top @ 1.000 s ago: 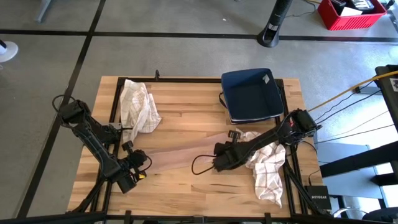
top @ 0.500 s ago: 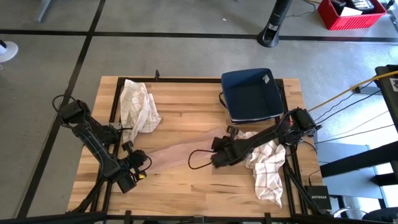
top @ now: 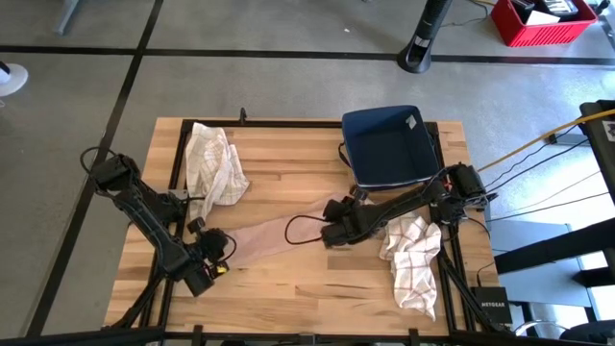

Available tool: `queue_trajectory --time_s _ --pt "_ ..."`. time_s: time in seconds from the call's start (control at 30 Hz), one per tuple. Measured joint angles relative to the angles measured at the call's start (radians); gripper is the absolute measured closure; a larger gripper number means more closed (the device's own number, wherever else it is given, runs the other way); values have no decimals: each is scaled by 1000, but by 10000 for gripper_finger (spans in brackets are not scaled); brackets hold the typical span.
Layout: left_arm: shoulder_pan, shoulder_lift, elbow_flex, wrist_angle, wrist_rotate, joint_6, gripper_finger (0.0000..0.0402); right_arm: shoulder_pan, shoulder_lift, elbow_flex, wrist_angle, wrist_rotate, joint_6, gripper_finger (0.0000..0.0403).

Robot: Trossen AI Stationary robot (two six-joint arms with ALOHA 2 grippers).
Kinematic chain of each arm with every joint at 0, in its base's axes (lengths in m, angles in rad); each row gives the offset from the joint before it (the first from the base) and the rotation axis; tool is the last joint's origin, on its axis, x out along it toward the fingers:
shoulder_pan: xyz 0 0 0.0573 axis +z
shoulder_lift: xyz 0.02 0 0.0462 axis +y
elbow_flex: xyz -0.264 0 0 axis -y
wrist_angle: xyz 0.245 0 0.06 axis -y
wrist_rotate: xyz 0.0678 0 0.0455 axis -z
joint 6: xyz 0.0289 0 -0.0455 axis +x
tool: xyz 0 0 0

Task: Fold towel
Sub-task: Fold the pink towel

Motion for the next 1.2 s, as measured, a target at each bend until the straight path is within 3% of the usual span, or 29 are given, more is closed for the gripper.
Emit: queue_trajectory --time_s 0.1,0.2,0.3,0.5,0.6,0.73,0.87,0.97,1.2 --pt "11 -22 42 9 22 22 254 1 1 45 -103 -12 26 225" --pt "6 -31 77 48 -35 57 246 5 1 95 -209 -25 64 205" --pt "15 -21 82 125 -57 133 246 36 0 106 -186 -56 46 201" --pt "20 53 48 173 -54 186 256 90 0 -57 88 -27 22 212" --pt "21 88 14 194 1 189 258 86 0 -169 280 -52 36 218" --pt "21 117 -2 180 90 222 258 88 -6 -246 425 -145 62 221" --pt "20 118 -1 168 98 276 259 103 -8 -248 458 -275 94 222" --pt "20 112 17 109 129 291 259 141 -7 -221 481 -410 124 222" --pt "7 81 102 52 227 316 259 248 4 -114 449 -590 149 222"
